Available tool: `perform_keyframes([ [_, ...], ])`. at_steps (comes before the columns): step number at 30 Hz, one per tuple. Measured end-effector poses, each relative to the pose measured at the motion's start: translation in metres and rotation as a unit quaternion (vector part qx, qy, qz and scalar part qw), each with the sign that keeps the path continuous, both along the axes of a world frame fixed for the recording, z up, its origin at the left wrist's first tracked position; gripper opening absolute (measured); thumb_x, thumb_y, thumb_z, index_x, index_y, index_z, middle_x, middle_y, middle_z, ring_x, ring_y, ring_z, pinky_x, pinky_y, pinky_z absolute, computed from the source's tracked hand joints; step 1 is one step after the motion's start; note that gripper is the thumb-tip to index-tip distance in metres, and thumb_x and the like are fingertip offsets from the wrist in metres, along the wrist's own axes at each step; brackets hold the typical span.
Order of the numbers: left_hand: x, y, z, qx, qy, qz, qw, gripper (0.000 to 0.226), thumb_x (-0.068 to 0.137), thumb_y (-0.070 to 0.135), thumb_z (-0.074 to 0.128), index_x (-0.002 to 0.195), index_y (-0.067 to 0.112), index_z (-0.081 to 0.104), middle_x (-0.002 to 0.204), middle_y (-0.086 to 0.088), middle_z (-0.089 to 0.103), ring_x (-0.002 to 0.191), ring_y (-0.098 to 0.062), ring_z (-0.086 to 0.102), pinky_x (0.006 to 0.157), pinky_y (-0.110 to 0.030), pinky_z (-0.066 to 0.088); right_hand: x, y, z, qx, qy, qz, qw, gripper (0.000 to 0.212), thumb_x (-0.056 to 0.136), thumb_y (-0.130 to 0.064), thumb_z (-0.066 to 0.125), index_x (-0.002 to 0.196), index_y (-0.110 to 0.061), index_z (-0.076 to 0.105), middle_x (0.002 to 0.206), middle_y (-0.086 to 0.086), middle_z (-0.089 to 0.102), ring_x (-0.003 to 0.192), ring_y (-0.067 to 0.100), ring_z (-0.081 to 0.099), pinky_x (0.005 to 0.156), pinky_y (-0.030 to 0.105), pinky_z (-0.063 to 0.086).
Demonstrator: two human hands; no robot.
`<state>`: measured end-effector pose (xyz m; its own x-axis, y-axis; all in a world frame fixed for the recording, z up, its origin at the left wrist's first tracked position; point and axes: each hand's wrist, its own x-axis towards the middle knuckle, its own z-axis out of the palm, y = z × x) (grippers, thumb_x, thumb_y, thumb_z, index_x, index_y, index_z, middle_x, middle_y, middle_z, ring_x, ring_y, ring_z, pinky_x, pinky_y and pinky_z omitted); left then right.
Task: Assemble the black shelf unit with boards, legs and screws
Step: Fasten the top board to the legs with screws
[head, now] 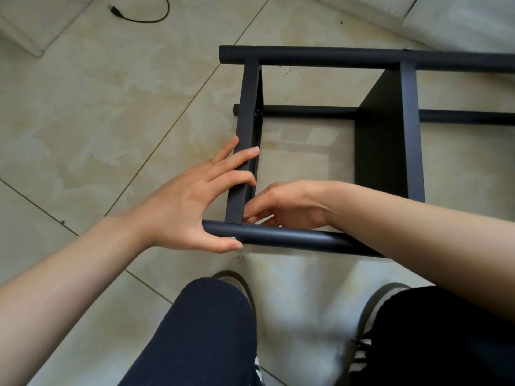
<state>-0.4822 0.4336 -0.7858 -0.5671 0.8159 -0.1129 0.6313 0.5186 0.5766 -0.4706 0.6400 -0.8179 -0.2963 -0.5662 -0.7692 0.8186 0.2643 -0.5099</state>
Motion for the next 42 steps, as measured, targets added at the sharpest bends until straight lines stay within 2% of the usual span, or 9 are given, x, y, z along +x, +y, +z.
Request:
perform_keyframes([
  [3, 0.0, 0.0, 0.0, 0.0, 0.0, 0.0, 1.0, 0.079, 0.073, 0.065, 0.068, 0.136, 0.022, 0.05, 0.169, 0.01, 0.011, 0.157, -0.014, -0.004, 0.113, -0.033, 0.029, 0.001, -0.001, -0.001, -0.005, 0.009, -0.01, 1.0, 0.013, 0.093, -0.011, 0.058, 0.083, -0.011, 0.066, 0.087, 0.006, 0.058, 0.089, 0.02, 0.055, 0.099, 0.037, 0.042],
  [8, 0.0, 0.0, 0.0, -0.001, 0.004, -0.002, 1.0, 0.079, 0.073, 0.065, 0.068, 0.137, 0.022, 0.05, 0.169, 0.009, 0.011, 0.157, -0.014, -0.004, 0.113, -0.033, 0.029, -0.001, -0.001, 0.0, -0.004, 0.005, -0.007, 1.0, 0.032, 0.093, -0.008, 0.058, 0.064, -0.013, 0.07, 0.069, 0.004, 0.06, 0.068, 0.014, 0.057, 0.077, 0.028, 0.045],
  [13, 0.0, -0.001, -0.001, -0.001, 0.004, -0.002, 1.0, 0.079, 0.073, 0.065, 0.068, 0.137, 0.022, 0.05, 0.169, 0.009, 0.011, 0.157, -0.014, -0.004, 0.114, -0.033, 0.028, 0.0, -0.003, 0.003, -0.002, 0.002, -0.006, 1.0, 0.013, 0.094, -0.008, 0.057, 0.084, -0.008, 0.064, 0.074, 0.006, 0.057, 0.073, 0.016, 0.055, 0.085, 0.033, 0.043],
  [18, 0.001, -0.003, -0.001, -0.001, -0.007, 0.006, 1.0, 0.084, 0.073, 0.065, 0.068, 0.144, 0.026, 0.046, 0.169, 0.014, 0.007, 0.156, -0.011, -0.004, 0.115, -0.03, 0.022, 0.001, -0.001, 0.009, 0.023, 0.075, 0.018, 0.997, 0.025, 0.093, -0.01, 0.06, 0.07, -0.014, 0.068, 0.082, 0.009, 0.06, 0.076, 0.017, 0.059, 0.082, 0.033, 0.047],
  [23, 0.024, -0.01, -0.007, 0.059, -0.112, 0.114, 0.985, 0.093, 0.074, 0.058, 0.072, 0.155, 0.045, 0.028, 0.166, 0.027, 0.001, 0.153, 0.003, 0.005, 0.116, -0.025, 0.02, 0.007, 0.014, 0.024, 0.023, 0.124, 0.034, 0.991, 0.012, 0.096, -0.016, 0.061, 0.091, -0.017, 0.072, 0.096, 0.01, 0.068, 0.092, 0.028, 0.062, 0.093, 0.04, 0.049],
  [29, 0.073, -0.004, -0.029, 0.216, -0.3, 0.357, 0.858, 0.115, 0.072, 0.033, 0.089, 0.156, 0.052, 0.013, 0.132, 0.039, 0.056, 0.131, 0.013, 0.046, 0.099, -0.006, 0.04, 0.018, 0.022, 0.044, 0.093, 0.244, 0.084, 0.962, 0.026, 0.089, -0.021, 0.07, 0.115, -0.024, 0.072, 0.113, -0.012, 0.072, 0.106, 0.004, 0.066, 0.097, 0.019, 0.049],
  [35, 0.1, 0.023, -0.035, 0.334, -0.454, 0.458, 0.687, 0.069, 0.079, 0.024, 0.073, 0.141, 0.007, 0.05, 0.113, 0.004, 0.076, 0.117, -0.014, 0.067, 0.093, -0.021, 0.054, 0.039, 0.034, 0.056, 0.179, 0.375, 0.124, 0.901, 0.024, 0.091, -0.03, 0.068, 0.114, -0.027, 0.073, 0.099, -0.015, 0.073, 0.087, -0.005, 0.066, 0.08, 0.009, 0.05],
  [38, 0.106, 0.034, -0.031, 0.385, -0.492, 0.474, 0.621, 0.061, 0.08, 0.025, 0.061, 0.138, 0.006, 0.052, 0.107, 0.003, 0.077, 0.106, -0.009, 0.071, 0.08, -0.016, 0.055, 0.054, 0.046, 0.062, 0.222, 0.415, 0.147, 0.87, 0.025, 0.093, -0.034, 0.064, 0.117, -0.03, 0.07, 0.1, -0.014, 0.071, 0.086, -0.003, 0.065, 0.076, 0.012, 0.051],
  [42, 0.105, 0.042, -0.022, 0.401, -0.481, 0.493, 0.604, 0.071, 0.08, 0.028, 0.063, 0.146, 0.004, 0.049, 0.117, -0.001, 0.072, 0.118, -0.012, 0.065, 0.097, -0.023, 0.049, 0.072, 0.044, 0.064, 0.266, 0.461, 0.148, 0.833, 0.024, 0.098, -0.027, 0.056, 0.12, -0.03, 0.065, 0.103, -0.005, 0.07, 0.092, 0.014, 0.063, 0.085, 0.035, 0.054],
])
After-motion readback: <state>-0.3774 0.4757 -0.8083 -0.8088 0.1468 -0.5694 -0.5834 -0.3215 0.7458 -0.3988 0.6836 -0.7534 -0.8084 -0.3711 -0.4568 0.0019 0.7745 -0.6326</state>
